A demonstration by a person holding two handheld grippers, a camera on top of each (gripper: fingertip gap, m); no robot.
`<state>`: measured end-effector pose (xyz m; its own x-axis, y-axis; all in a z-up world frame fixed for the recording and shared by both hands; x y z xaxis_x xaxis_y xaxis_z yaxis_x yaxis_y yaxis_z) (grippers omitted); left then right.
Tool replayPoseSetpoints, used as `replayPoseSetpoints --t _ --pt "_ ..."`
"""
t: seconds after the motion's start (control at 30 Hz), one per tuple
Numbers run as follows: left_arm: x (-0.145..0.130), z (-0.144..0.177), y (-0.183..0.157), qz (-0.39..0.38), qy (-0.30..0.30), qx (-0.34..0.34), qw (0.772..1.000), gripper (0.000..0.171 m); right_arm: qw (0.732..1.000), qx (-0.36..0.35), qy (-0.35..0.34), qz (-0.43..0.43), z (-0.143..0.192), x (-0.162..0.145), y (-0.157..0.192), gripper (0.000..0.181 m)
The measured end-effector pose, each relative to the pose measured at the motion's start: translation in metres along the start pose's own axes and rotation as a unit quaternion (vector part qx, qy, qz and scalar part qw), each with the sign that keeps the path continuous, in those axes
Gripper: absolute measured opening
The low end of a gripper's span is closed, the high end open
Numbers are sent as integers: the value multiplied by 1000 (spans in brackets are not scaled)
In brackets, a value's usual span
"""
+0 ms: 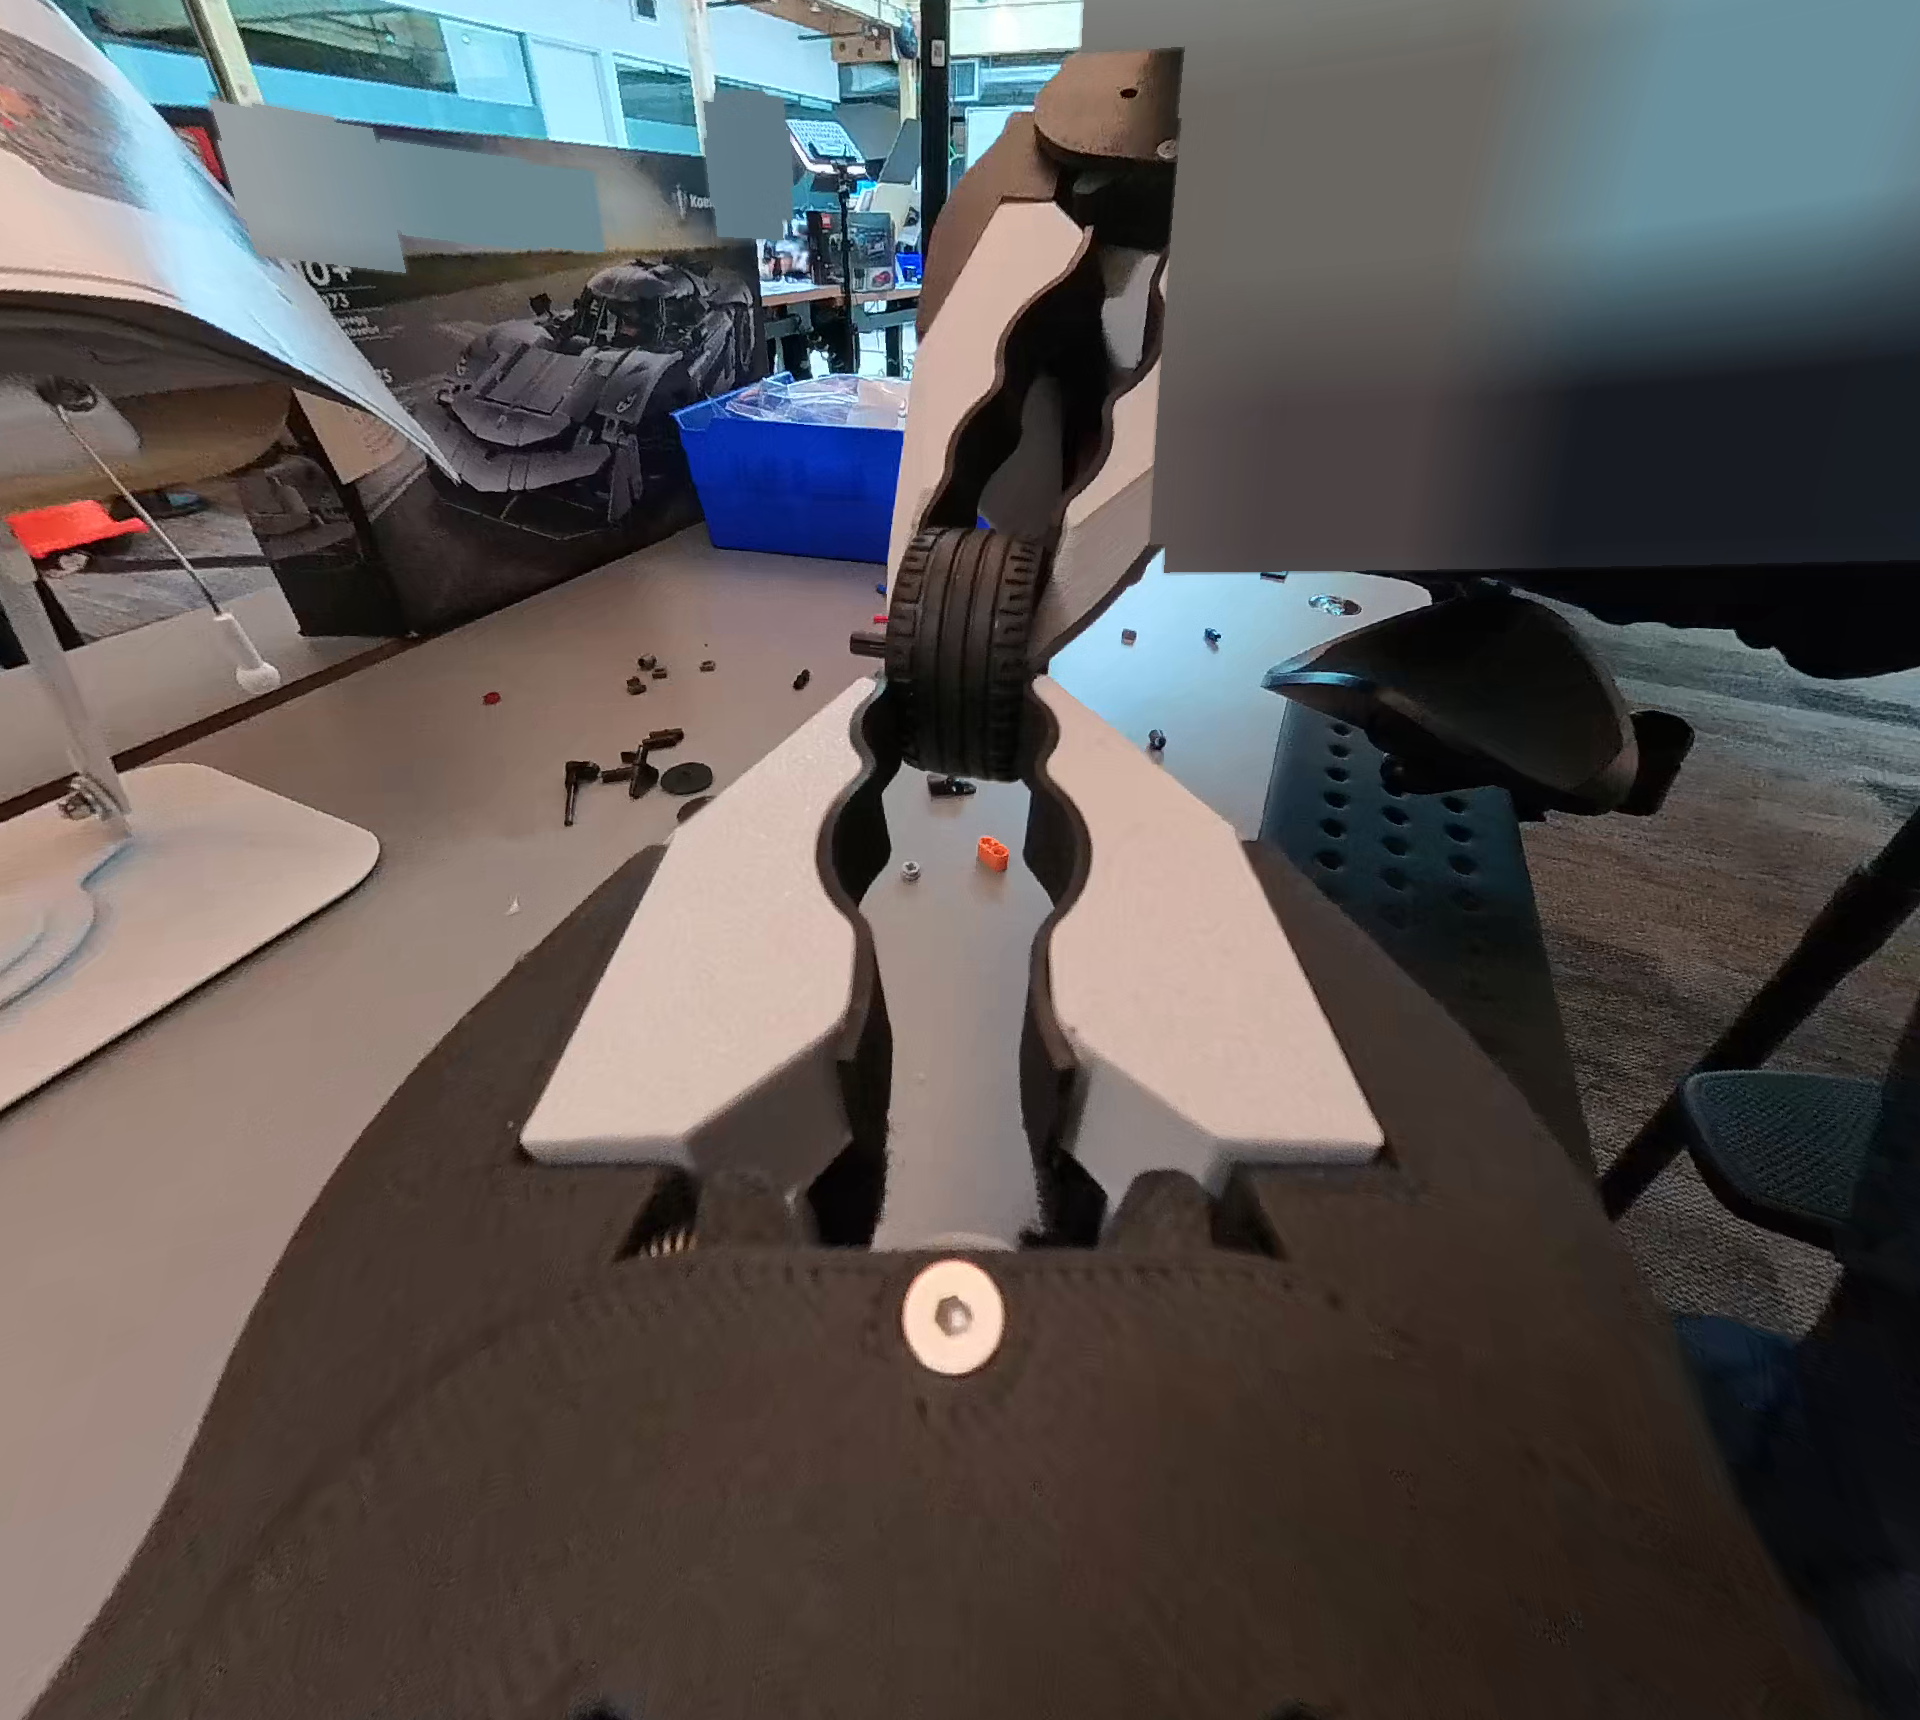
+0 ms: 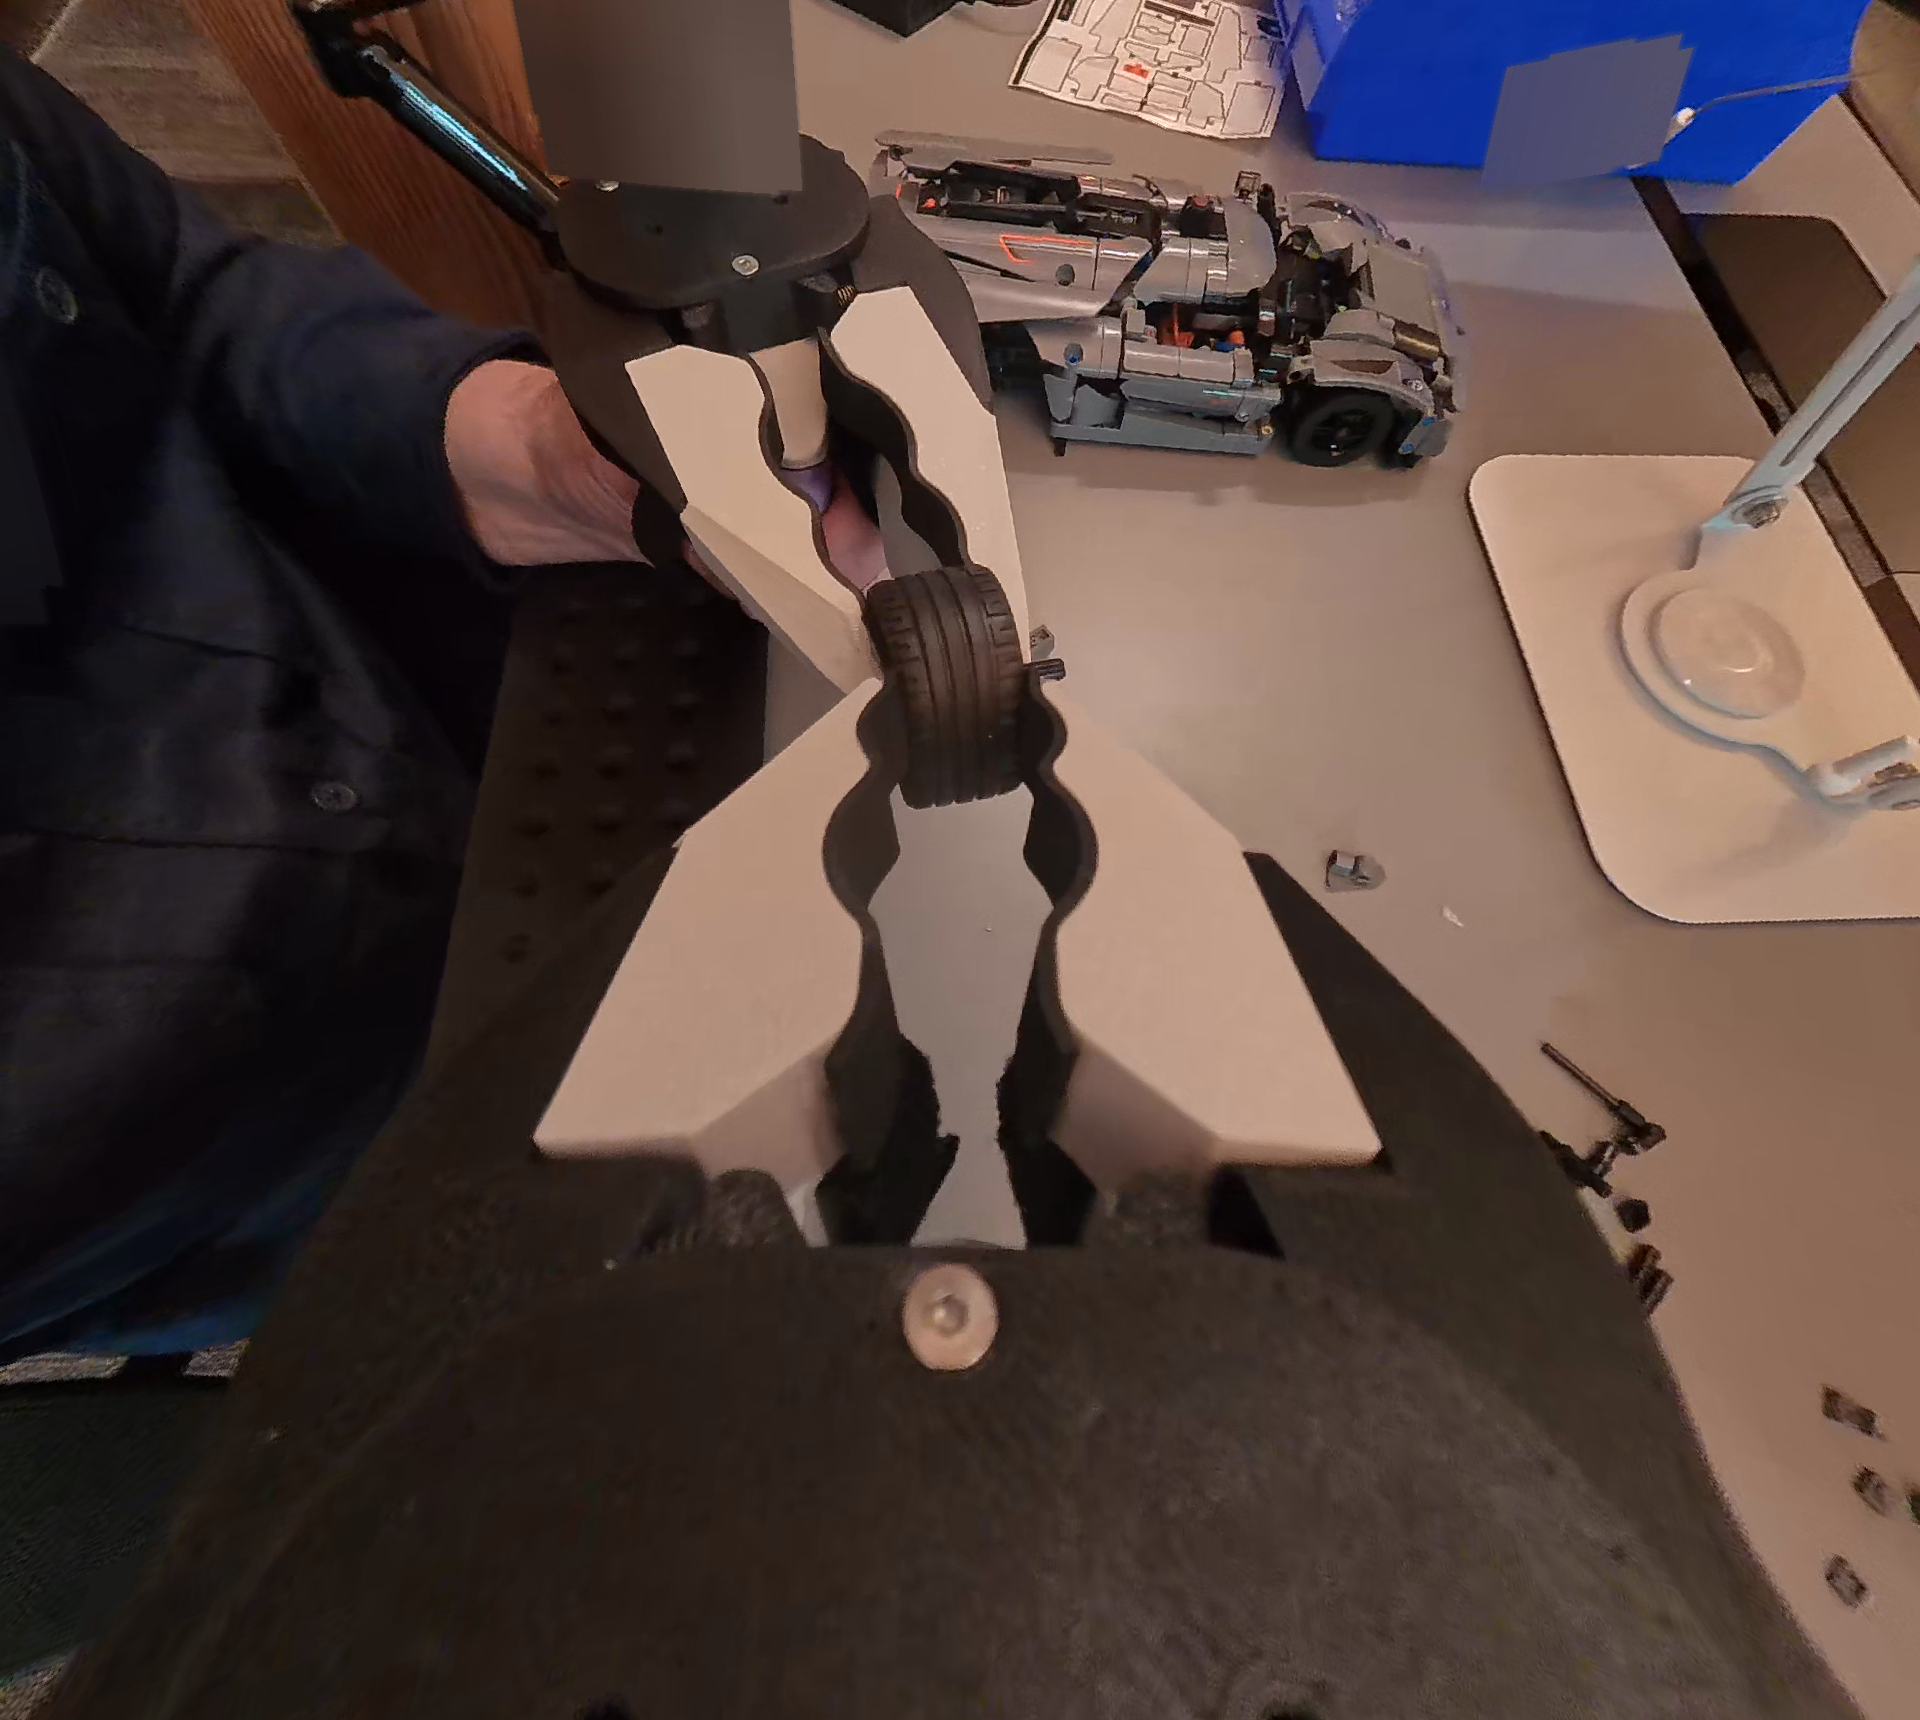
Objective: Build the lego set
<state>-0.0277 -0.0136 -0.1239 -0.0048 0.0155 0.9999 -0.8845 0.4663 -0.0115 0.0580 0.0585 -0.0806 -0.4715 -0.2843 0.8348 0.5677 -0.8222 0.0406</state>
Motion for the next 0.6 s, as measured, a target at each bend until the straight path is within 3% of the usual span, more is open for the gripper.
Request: replayPoseSetpoints --t 0.33,0.4,0.6 --pt "3 1 8 -9 -6 17 1000 19 1000 -15 -22 -3 -2 5 -7 20" --pt "3 1 10 -16 -8 28 999 20 999 -29 2 -13 2 9 -8 24" --pt "-2 1 21 135 -12 -49 990 20 991 -115 62 0 12 19 12 33"
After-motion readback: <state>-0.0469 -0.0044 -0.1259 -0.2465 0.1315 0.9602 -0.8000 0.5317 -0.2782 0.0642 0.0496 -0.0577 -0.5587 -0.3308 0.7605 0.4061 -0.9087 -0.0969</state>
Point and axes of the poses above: each gripper's, where its closed fingertips meet, z back along the fingers, x out of its top, y = z × x across the jaws, the point moved 7 cm from there along z, back along the fingers, and after that the axes turned 9 degrees about x, right-handed, at the moved point
